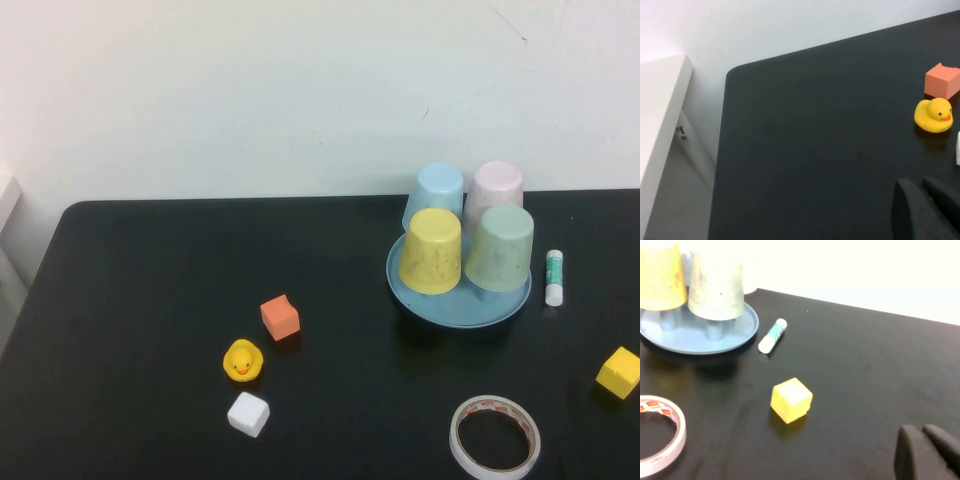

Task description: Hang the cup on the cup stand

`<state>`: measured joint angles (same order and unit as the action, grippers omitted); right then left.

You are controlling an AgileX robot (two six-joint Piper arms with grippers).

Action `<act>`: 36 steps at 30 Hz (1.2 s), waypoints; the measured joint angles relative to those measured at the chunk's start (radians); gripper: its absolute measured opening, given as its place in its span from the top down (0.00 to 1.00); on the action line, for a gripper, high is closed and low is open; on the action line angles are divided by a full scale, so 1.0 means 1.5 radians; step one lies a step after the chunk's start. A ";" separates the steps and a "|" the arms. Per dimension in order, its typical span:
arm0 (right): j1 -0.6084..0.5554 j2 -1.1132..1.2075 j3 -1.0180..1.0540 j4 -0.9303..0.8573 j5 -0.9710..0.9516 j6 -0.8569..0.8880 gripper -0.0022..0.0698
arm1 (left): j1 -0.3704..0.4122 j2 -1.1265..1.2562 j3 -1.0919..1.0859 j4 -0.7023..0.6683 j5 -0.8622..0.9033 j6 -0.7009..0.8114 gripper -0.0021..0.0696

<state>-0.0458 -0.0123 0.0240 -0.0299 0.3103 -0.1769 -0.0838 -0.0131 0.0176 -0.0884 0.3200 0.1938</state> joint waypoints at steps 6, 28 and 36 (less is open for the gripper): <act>-0.005 0.000 0.000 0.000 0.005 0.006 0.97 | 0.000 0.000 0.000 0.000 0.000 0.000 0.97; -0.017 0.000 -0.003 -0.003 0.023 0.025 0.97 | 0.000 0.000 0.000 0.000 0.000 0.002 0.97; -0.017 0.000 -0.003 -0.004 0.024 0.025 0.97 | 0.000 0.000 0.000 0.000 0.000 0.002 0.97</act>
<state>-0.0717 -0.0123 0.0190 -0.0352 0.3461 -0.1395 -0.0838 -0.0131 0.0176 -0.0884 0.3200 0.1969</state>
